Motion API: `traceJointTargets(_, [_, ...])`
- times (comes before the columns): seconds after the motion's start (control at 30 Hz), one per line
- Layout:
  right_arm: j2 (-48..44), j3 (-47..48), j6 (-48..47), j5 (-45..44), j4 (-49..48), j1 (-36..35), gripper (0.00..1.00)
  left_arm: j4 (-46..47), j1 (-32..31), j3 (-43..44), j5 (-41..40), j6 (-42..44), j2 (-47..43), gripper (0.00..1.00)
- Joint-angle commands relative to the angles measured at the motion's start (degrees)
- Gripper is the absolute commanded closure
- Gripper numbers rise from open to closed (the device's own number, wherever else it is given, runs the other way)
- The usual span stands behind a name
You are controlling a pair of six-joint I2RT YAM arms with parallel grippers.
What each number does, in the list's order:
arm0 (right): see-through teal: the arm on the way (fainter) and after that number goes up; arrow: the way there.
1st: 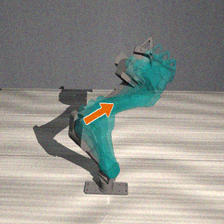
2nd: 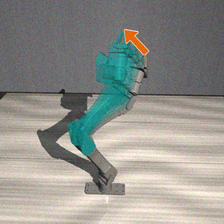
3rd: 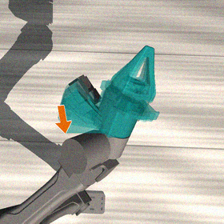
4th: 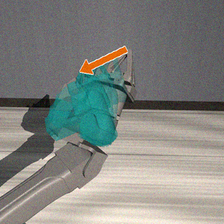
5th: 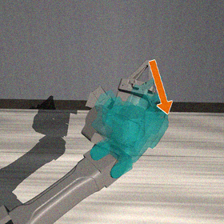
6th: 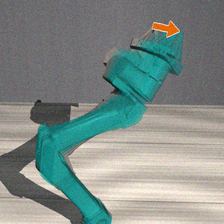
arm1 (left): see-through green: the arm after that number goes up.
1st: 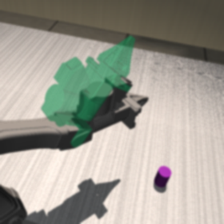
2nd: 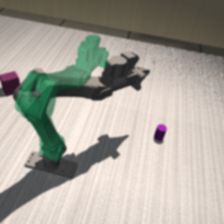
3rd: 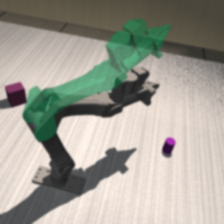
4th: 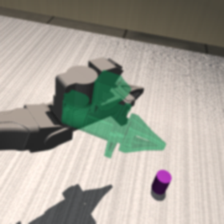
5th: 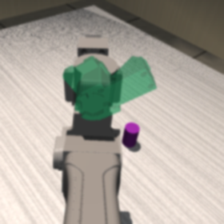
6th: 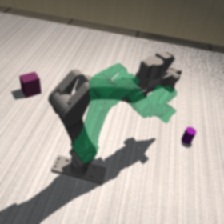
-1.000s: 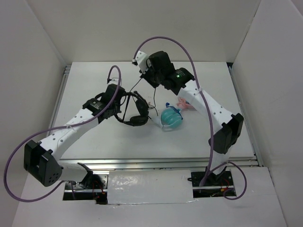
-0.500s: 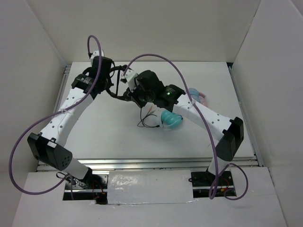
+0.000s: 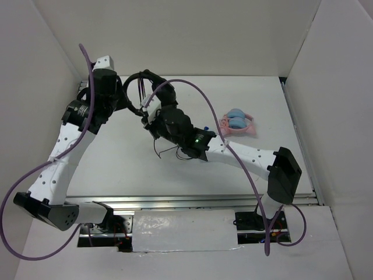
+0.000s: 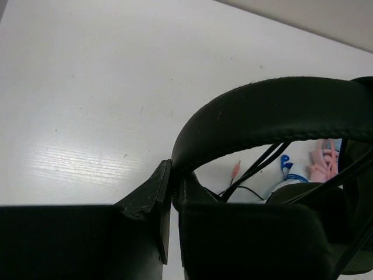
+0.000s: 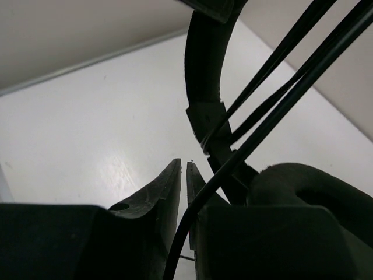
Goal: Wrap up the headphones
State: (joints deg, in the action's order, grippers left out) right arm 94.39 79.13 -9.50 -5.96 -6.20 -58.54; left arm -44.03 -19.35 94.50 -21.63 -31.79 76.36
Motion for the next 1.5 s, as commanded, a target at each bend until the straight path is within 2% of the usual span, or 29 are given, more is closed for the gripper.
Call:
traceJointTargets(0.0, [2.72,-0.56,-0.61,-5.99,-8.20,-1.75,0.80,10.19,0.90,2.09,1.41,-5.04,-4.45,1.00])
traceJointTargets(0.13, [3.52,-5.73,-1.05,-7.31,-16.98,-3.24,0.73,9.84,0.90,4.72,3.60,-5.29,-6.30,1.00])
traceJointTargets(0.27, [5.45,-8.38,-1.31,-6.79,-26.13,-3.51,0.61,10.81,0.81,5.25,6.33,-5.65,-8.59,1.00])
traceJointTargets(0.4, [8.61,-9.08,-1.58,-5.47,-29.13,-3.59,0.54,9.32,0.81,7.71,5.37,-5.39,-9.56,1.00])
traceJointTargets(0.5, [9.76,-10.75,-0.61,-5.03,-32.03,-3.24,0.52,9.23,0.81,8.68,5.89,-5.30,-10.00,1.00])
traceJointTargets(0.53, [9.94,-11.45,-0.61,-4.77,-34.12,-3.33,0.49,9.14,0.72,8.86,5.98,-5.30,-10.26,1.00])
traceJointTargets(0.57, [9.85,-13.11,-0.78,-4.33,-37.10,-3.33,0.41,9.31,0.81,9.12,5.90,-5.30,-10.35,1.00])
traceJointTargets(0.73, [8.53,-17.96,-0.79,-3.71,-43.71,-3.33,0.40,8.96,0.81,9.65,6.07,-5.12,-10.96,1.00])
traceJointTargets(0.97, [11.60,-18.84,0.79,-2.14,-44.78,-0.09,0.37,8.17,0.81,14.39,9.23,-4.07,-12.37,1.00])
traceJointTargets(1.1, [15.28,-15.60,3.34,1.73,-37.78,3.17,0.35,6.77,0.81,19.05,11.42,-2.93,-12.11,1.00])
traceJointTargets(1.27, [15.47,-10.76,4.75,4.72,-30.38,5.71,0.38,4.84,0.81,28.80,12.57,-1.52,-10.88,1.00])
traceJointTargets(1.3, [16.17,-8.49,5.62,7.25,-25.67,6.24,0.40,4.66,0.81,30.38,12.92,-1.35,-10.01,1.00])
traceJointTargets(1.37, [16.88,-5.58,6.59,9.63,-20.20,7.30,0.65,4.13,0.81,33.90,13.71,-0.91,-9.48,1.00])
traceJointTargets(1.43, [18.11,-1.89,7.38,12.90,-13.95,9.14,0.81,4.21,0.72,34.61,13.98,-0.73,-9.65,1.00])
traceJointTargets(1.47, [18.89,0.38,7.91,14.03,-9.84,10.28,0.85,4.39,0.81,34.53,13.63,-0.38,-10.08,1.00])
